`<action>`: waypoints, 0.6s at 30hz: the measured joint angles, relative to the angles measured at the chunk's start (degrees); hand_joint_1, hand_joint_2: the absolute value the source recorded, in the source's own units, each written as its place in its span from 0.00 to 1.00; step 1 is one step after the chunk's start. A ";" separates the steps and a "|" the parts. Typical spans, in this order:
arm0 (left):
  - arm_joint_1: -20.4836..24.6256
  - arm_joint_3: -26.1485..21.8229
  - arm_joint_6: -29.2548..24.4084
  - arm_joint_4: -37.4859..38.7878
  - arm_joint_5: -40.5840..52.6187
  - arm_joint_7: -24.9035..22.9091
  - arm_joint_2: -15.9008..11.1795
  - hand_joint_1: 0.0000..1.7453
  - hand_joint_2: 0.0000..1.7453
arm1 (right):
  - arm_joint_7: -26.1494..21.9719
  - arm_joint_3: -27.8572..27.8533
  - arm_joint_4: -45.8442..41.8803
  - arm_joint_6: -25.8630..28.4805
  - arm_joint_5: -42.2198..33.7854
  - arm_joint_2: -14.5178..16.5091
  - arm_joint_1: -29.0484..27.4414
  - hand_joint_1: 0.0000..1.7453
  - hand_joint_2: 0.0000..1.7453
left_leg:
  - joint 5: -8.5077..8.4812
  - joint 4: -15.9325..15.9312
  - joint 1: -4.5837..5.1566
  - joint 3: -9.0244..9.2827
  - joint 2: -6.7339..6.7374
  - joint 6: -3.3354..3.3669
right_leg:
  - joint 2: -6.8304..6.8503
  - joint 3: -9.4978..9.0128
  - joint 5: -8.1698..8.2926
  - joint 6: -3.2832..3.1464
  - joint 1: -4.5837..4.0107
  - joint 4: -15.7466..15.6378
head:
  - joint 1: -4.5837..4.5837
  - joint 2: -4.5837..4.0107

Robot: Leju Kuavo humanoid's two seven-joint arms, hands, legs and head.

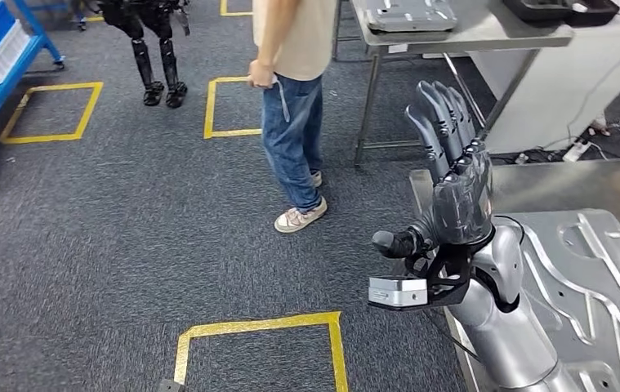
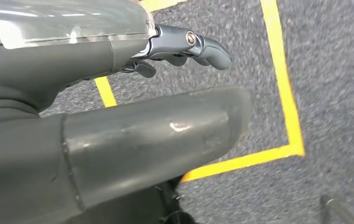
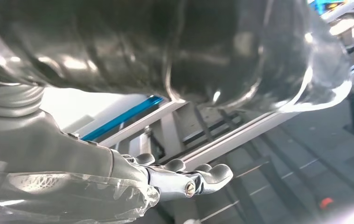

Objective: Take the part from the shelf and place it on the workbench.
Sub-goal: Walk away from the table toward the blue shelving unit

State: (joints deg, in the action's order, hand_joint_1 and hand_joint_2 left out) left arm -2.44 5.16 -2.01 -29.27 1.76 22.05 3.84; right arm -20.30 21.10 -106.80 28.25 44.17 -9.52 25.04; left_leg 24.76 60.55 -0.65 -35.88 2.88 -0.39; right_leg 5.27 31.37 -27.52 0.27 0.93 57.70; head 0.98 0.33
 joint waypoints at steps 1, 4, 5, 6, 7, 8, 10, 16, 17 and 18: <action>-0.01 -0.06 0.01 -0.25 0.02 -0.01 -0.02 0.00 0.00 | -0.01 0.01 0.04 0.01 0.00 0.03 0.08 0.00 0.00 | -0.23 -1.53 0.18 0.73 0.57 0.37 | 0.51 -0.08 -0.20 0.30 -0.22 0.12 | -0.05 0.00; -0.39 -0.27 0.01 -0.73 0.07 -0.08 -0.04 0.00 0.00 | -0.16 0.07 0.19 -0.01 -0.20 0.21 0.31 0.00 0.00 | -0.13 -2.05 0.24 0.69 -0.87 1.62 | 1.49 -0.48 -0.72 1.05 -0.33 0.20 | -0.14 0.00; -0.62 -0.46 0.00 -0.99 0.08 -0.24 -0.05 0.00 0.00 | -0.32 0.09 0.22 0.00 -0.41 0.28 0.40 0.00 0.00 | -0.21 -2.21 0.16 0.76 -1.46 1.97 | 0.63 -0.32 -1.40 1.29 -0.19 0.88 | -0.14 0.00; -0.80 -0.74 0.01 -1.36 0.09 -0.51 -0.05 0.00 0.00 | -0.51 0.11 0.25 0.06 -0.65 0.34 0.48 0.00 0.00 | -0.33 -2.37 0.09 0.84 -2.01 2.29 | -0.76 0.42 -2.64 1.47 -0.02 2.66 | -0.14 0.00; -0.97 -1.12 0.10 -1.74 0.10 -0.93 -0.05 0.00 0.00 | -0.70 0.11 0.33 0.18 -0.85 0.36 0.52 0.00 0.00 | -0.40 -2.47 0.05 0.89 -2.59 2.57 | -2.50 1.84 -4.38 1.56 0.08 5.70 | -0.16 0.00; -1.07 -1.55 0.34 -2.02 0.12 -1.41 -0.04 0.00 0.00 | -0.87 0.13 0.46 0.36 -0.99 0.41 0.50 0.00 0.00 | -0.41 -2.47 0.11 0.87 -3.20 2.76 | -3.81 3.77 -6.20 1.51 0.05 9.51 | -0.16 0.00; -1.32 -2.58 1.20 -2.21 0.22 -2.14 -0.01 0.00 0.00 | -1.15 0.14 0.81 0.74 -1.09 0.55 0.38 0.00 0.00 | -0.38 -2.40 0.31 0.88 -4.60 2.98 | -4.85 7.26 -8.05 1.34 -0.08 15.78 | -0.16 0.00; -1.19 -5.13 2.11 -1.50 1.06 -1.27 0.20 0.00 0.00 | -1.79 0.14 1.46 1.87 -0.82 0.88 0.47 0.00 0.00 | -0.43 -2.08 0.55 0.77 -9.12 2.65 | -9.33 2.39 0.83 -0.49 -0.32 1.98 | -0.13 0.00; -0.87 -5.44 2.18 -1.31 1.32 -1.04 0.27 0.00 0.00 | -1.79 0.14 1.50 1.92 -0.66 0.99 0.52 0.00 0.00 | -0.53 -2.10 0.41 0.53 -9.79 2.35 | -9.56 2.08 0.66 -0.58 -0.38 1.21 | -0.14 0.00; -0.59 -5.73 2.30 -1.07 1.66 -0.83 0.31 0.00 0.00 | -1.73 0.15 1.52 1.96 -0.38 1.14 0.58 0.00 0.00 | -0.64 -2.16 0.25 0.36 -10.50 1.97 | -9.02 1.85 0.66 -0.57 -0.46 0.74 | -0.16 0.00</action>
State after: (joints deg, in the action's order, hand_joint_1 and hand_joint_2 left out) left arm -3.03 -0.57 0.29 -30.34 3.42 21.22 4.15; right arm -22.04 21.25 -105.27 30.21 43.79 -8.38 25.62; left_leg 24.12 58.39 -0.40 -35.52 -7.63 1.58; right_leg -3.75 33.22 -26.87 -0.30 0.47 58.44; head 0.82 0.33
